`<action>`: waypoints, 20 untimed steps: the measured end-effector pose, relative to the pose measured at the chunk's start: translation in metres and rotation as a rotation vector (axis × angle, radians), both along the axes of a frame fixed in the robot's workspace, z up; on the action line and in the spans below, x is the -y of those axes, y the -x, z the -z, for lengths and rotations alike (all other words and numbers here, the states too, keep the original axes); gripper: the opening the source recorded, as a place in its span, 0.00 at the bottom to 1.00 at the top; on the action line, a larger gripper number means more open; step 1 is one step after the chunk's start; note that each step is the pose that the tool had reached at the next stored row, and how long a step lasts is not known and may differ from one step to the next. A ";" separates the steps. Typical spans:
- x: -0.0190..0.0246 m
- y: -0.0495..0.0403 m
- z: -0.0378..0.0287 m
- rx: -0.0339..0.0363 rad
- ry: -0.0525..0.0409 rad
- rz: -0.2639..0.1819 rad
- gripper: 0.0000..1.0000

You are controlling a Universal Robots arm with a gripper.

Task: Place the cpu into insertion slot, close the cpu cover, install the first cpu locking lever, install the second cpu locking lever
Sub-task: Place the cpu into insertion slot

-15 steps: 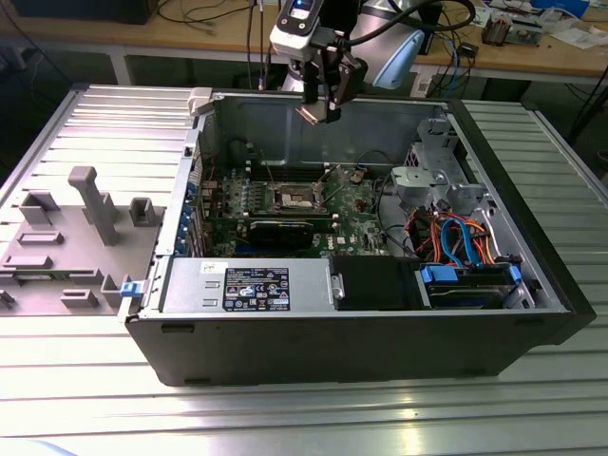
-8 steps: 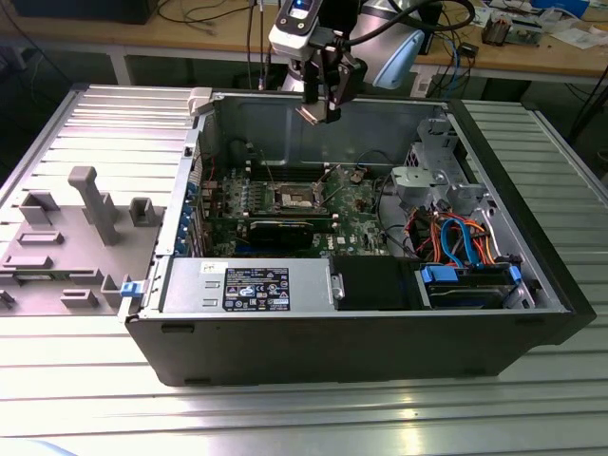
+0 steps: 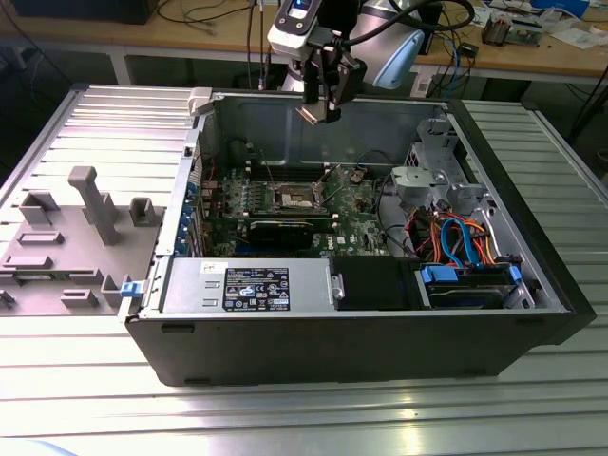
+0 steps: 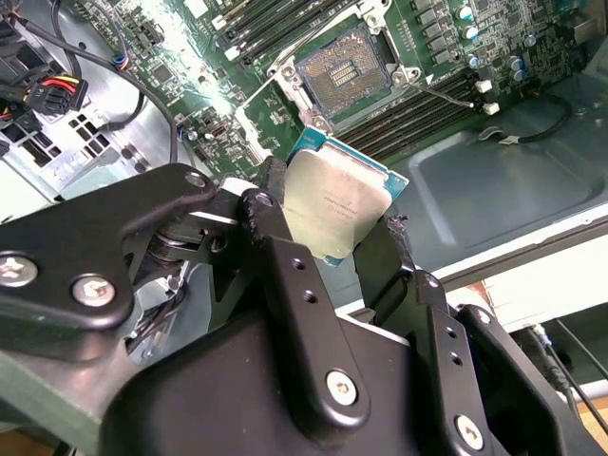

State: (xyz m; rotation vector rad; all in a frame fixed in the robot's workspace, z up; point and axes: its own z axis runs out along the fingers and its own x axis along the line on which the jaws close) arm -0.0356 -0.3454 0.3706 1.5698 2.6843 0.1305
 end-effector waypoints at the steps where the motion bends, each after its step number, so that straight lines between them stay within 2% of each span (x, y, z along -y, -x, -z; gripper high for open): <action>1: 0.0000 0.0000 0.0000 0.0000 0.0001 0.000 0.53; 13: 0.0000 0.0000 0.0000 0.0000 0.0001 0.002 0.53; 20: 0.0000 0.0000 0.0000 0.0000 0.0000 0.019 0.53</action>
